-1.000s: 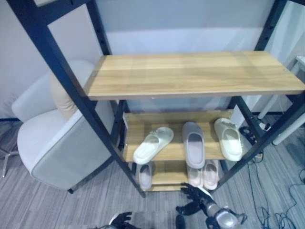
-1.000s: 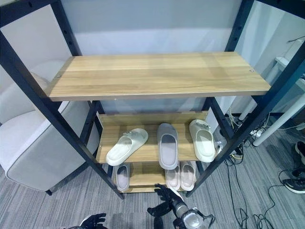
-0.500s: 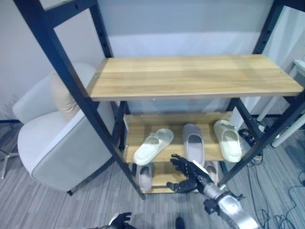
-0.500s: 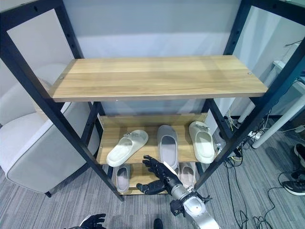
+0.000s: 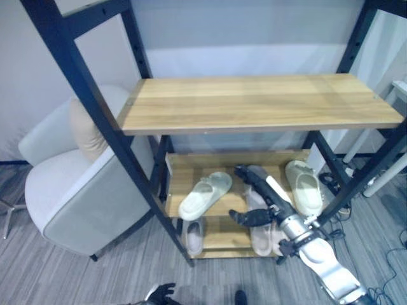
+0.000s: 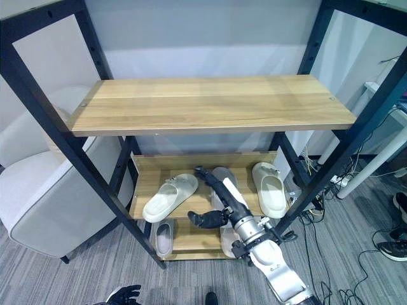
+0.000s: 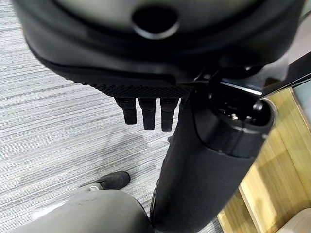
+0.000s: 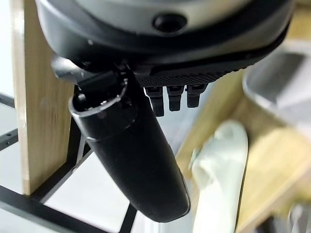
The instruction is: Arrange the slippers neatly on the shoe rack.
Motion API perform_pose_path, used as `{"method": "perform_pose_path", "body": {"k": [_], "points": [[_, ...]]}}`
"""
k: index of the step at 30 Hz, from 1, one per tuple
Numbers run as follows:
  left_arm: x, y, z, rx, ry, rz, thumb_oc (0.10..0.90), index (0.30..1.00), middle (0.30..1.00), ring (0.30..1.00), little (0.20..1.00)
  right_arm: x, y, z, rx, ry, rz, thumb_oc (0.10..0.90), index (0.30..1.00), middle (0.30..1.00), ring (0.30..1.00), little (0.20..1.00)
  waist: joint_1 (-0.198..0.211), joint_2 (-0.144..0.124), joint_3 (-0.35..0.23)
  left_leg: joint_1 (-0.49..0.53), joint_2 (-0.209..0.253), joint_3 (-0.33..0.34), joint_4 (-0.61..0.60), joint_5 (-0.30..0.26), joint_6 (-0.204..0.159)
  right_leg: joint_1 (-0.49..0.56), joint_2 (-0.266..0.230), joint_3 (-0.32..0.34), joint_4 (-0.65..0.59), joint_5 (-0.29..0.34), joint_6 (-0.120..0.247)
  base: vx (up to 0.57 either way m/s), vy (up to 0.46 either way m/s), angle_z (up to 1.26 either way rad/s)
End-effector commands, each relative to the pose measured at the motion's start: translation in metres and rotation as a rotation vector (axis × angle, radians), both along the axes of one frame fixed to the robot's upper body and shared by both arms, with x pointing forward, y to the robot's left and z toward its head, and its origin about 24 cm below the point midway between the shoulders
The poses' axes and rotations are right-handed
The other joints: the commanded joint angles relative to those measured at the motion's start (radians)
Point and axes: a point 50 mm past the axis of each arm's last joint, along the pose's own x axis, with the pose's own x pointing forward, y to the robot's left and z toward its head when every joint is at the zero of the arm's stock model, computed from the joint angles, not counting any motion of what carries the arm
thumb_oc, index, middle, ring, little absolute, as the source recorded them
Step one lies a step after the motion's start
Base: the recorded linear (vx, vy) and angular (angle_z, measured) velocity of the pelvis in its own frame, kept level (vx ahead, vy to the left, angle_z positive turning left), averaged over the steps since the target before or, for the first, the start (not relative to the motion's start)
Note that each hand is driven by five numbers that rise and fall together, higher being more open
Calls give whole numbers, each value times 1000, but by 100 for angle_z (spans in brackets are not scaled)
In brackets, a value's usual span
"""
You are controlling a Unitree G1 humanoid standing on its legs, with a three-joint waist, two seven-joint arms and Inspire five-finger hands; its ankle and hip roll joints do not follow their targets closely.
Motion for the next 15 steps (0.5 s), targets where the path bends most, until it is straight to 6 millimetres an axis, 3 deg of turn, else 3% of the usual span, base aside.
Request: {"method": "perform_pose_path", "body": {"k": [1,7,15], "points": [[0,-41,-5,-74,8,-83,800,900,900,900,900,21,-3,69,-5,-391,-30,800,900,900,900,900,14,-8,-29,-23,16,40,-4,-23,-27,88,-23,-4,7,-149,84,0,0,0],[-9,-35,-7,-59,33,-89,800,900,900,900,900,47,-41,72,-166,-426,-256,800,900,900,900,900,36,-11,-21,-36,14,35,-4,-21,-28,75,-28,-21,7,-148,88,4,13,5],[-18,-24,-8,-35,63,-68,800,900,900,900,900,56,-75,64,-255,-378,-420,800,900,900,900,900,48,-13,-6,-51,11,28,-4,-19,-28,65,-29,-30,7,-148,89,6,15,6]]}}
